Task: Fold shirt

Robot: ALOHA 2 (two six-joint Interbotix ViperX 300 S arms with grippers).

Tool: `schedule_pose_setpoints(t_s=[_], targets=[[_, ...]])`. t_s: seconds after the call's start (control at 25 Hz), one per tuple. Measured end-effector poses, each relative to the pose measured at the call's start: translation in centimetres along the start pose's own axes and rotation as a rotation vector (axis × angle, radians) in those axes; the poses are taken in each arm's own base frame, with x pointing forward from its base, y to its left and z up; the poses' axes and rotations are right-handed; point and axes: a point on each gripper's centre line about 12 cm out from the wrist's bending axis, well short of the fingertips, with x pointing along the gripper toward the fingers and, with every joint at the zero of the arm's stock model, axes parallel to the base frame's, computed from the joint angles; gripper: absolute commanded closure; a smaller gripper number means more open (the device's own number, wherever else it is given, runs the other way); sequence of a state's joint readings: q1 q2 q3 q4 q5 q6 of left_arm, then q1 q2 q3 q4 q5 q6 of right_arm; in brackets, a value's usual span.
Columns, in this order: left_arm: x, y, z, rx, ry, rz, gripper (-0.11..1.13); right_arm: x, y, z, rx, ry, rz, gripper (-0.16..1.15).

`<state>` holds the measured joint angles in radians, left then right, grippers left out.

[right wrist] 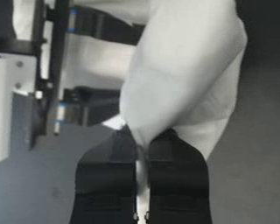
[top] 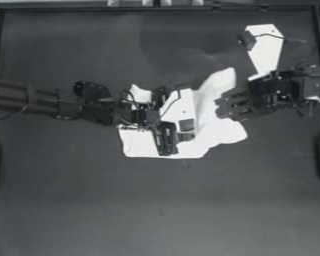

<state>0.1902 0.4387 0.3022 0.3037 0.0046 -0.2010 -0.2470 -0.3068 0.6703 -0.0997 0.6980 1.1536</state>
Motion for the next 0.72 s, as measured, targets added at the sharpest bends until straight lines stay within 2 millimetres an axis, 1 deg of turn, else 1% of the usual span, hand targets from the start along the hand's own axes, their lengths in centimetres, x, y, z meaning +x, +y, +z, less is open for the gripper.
schedule_pose_setpoints(t_s=[0.12,0.24,0.44,0.56,0.6,0.72], targets=[[-0.8,0.3,0.4,0.012,0.013,0.012,0.15,-0.2,-0.5,-0.3,0.000,0.002,-0.002,0.93],[-2.1,0.7,1.4,0.027,0.019,0.030,0.15,-0.1,-0.8,-0.4,0.000,0.004,-0.007,0.93],[-4.7,1.2,3.1,0.043,0.012,0.054,0.15,-0.1,-0.8,-0.4,-0.002,0.000,-0.001,0.93],[-6.8,1.3,2.9,0.042,0.029,0.065,0.15,0.0,-0.9,-0.4,-0.005,0.000,-0.004,0.93],[-7.5,1.4,2.6,0.041,0.037,0.069,0.15,0.0,-1.0,-0.5,-0.005,0.001,-0.006,0.93],[-9.0,1.1,1.1,0.024,0.061,0.063,0.15,0.0,-0.9,-0.4,-0.005,0.000,-0.003,0.93]])
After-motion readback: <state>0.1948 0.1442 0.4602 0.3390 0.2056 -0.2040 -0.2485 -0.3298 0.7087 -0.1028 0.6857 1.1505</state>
